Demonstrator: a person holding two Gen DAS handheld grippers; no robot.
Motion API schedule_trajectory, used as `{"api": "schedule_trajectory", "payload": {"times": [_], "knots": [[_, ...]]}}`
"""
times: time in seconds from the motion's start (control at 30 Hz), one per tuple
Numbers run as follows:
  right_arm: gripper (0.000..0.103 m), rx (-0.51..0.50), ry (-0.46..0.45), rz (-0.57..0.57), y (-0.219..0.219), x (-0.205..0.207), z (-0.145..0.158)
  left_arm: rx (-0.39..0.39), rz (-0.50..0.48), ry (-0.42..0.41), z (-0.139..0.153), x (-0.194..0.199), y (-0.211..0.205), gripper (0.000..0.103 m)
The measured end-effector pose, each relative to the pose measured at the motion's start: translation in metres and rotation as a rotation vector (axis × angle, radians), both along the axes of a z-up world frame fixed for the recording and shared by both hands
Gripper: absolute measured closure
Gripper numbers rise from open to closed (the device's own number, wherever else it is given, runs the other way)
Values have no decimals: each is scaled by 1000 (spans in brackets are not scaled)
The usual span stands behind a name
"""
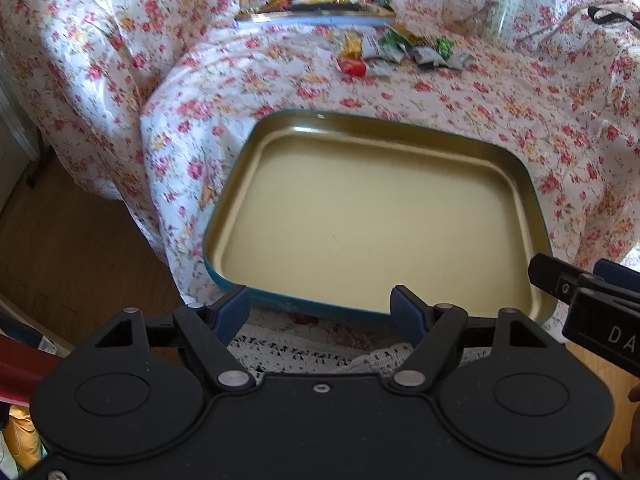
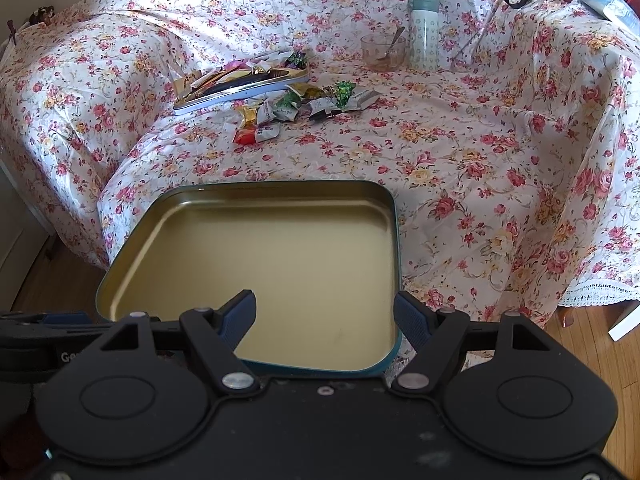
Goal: Organize snacks
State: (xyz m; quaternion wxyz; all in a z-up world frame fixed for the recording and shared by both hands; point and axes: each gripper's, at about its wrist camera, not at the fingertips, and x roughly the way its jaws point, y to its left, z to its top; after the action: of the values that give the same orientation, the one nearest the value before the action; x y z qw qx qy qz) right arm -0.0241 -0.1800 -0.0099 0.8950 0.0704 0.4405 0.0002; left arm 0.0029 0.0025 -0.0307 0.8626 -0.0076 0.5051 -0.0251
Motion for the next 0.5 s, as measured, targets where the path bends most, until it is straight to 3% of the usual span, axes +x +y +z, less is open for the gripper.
{"api": "schedule_trajectory", "payload": {"times": [0.5], "knots": [[24,3,125,38,-7,41,-16,36,-89,195,-6,31,-11,26]]}}
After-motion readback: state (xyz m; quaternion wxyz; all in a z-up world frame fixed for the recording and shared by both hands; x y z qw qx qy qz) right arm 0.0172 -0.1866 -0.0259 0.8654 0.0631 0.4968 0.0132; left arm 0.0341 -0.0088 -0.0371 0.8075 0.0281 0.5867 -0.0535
